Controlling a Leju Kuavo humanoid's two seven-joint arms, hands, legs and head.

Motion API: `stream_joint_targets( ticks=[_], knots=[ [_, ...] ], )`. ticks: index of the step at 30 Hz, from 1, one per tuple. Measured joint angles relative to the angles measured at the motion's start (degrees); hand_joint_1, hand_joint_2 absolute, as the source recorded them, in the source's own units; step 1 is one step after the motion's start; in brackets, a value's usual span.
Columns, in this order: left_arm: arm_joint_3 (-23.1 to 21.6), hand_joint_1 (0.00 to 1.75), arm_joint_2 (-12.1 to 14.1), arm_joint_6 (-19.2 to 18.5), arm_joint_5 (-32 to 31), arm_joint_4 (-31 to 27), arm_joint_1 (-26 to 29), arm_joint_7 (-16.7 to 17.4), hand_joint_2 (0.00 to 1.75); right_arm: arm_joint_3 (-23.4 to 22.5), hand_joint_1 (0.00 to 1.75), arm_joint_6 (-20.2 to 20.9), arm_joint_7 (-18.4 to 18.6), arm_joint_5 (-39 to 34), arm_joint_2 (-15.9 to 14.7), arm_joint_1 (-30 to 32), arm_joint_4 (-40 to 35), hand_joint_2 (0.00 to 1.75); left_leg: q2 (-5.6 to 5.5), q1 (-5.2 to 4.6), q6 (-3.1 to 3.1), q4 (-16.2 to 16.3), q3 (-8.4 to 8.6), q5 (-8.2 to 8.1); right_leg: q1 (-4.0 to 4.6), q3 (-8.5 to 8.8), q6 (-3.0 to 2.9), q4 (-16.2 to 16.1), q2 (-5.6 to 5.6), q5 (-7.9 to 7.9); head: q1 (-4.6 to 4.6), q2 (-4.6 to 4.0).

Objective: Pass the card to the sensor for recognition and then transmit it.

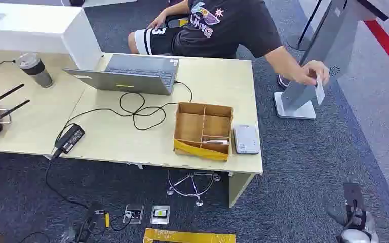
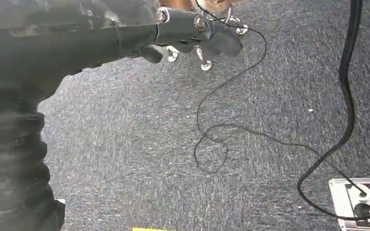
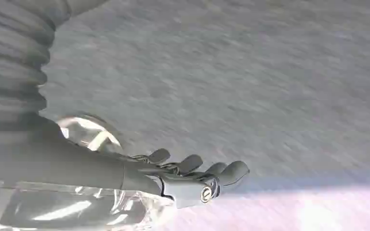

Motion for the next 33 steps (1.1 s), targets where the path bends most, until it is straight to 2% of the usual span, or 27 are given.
stream_joint_targets(
  ticks=[3,6,8,14,18,20,27,29,30,31,33],
  knots=[
    [0.0,0.00,0.0,0.0,0.0,0.0,-0.1,0.0,1.75,-0.8,0.00,-0.9,-1.4,0.6,-1.1,-2.3,-0.7,1.75,-0.05,0.00,0.03,0.0,-0.01,0.02,0.00,0.04,0.00,0.0,-0.05,0.00,0.04,0.00],
    [-0.4,0.00,0.1,0.0,0.0,0.0,-0.1,0.0,1.75,-1.5,0.00,-3.3,-7.2,0.9,-1.8,-4.4,-2.3,1.75,-0.05,-0.01,0.02,0.0,-0.08,0.02,-0.02,-0.01,0.01,0.0,-0.06,0.02,0.00,0.02],
    [-0.9,0.00,0.2,0.0,0.0,0.0,-0.2,0.0,1.75,-2.4,0.00,-3.7,-9.1,1.9,-2.6,-7.1,-4.5,1.75,0.00,0.00,0.02,0.0,-0.07,0.03,-0.01,-0.03,0.03,0.0,-0.01,0.06,0.00,0.02],
    [-1.3,0.00,0.2,0.3,0.5,0.0,-0.3,0.0,1.75,-3.1,0.00,-3.5,-5.8,9.0,-3.7,-16.5,-16.7,1.75,-0.06,0.00,0.11,0.0,-0.06,0.14,0.00,-0.01,0.01,0.0,-0.07,0.08,0.02,0.00],
    [-1.3,0.00,0.2,0.3,0.5,0.0,-0.3,0.0,1.75,-3.0,0.00,-3.7,-4.5,12.7,-3.1,-18.1,-28.7,1.75,-0.34,0.03,0.12,0.0,-0.16,0.18,0.03,0.04,0.00,0.1,-0.36,0.07,0.04,0.00],
    [-1.4,0.00,0.2,0.3,0.5,0.0,-0.3,0.0,1.75,-2.9,0.00,-3.6,-3.7,14.0,-1.8,-18.1,-35.2,1.75,-0.33,0.02,0.09,0.0,-0.21,0.20,0.03,-0.01,0.00,0.1,-0.35,0.07,0.02,0.02],
    [-1.4,0.00,0.2,0.2,0.4,0.0,-0.3,0.0,1.75,-2.9,0.00,-3.6,-3.4,15.0,-1.4,-18.1,-36.9,1.75,-0.33,0.02,0.09,0.0,-0.22,0.20,0.03,-0.02,0.00,0.1,-0.35,0.07,-0.02,0.00],
    [-1.4,0.00,0.2,0.2,0.2,0.0,-0.5,0.0,1.75,-2.5,0.00,-3.6,-2.3,19.8,0.5,-18.0,-43.6,1.75,-0.32,0.03,0.09,0.0,-0.19,0.20,0.04,-0.02,0.00,0.1,-0.32,0.07,-0.02,0.00],
    [-1.7,0.00,0.2,0.1,-0.2,0.0,-0.8,0.2,1.75,-1.4,0.00,-1.9,-1.9,24.6,2.7,-18.0,-51.2,1.75,-0.38,0.06,0.07,0.0,-0.20,0.22,0.09,0.00,0.00,0.1,-0.39,0.07,0.02,0.02],
    [-2.0,0.00,0.2,-0.1,-0.4,-0.1,-1.3,0.4,1.75,2.5,0.00,3.3,-2.6,32.1,6.9,-17.9,-60.6,1.75,-0.31,0.08,0.03,0.0,-0.14,0.25,0.10,0.00,0.00,0.1,-0.28,0.07,0.02,0.00],
    [-2.4,0.00,0.2,-0.2,-0.4,-0.1,-1.5,0.5,1.75,3.8,0.00,3.4,-2.1,33.5,8.6,-17.9,-63.9,1.75,-0.40,0.07,0.05,0.0,-0.18,0.27,0.09,0.00,0.00,0.1,-0.38,0.07,0.07,0.00]
  ],
)
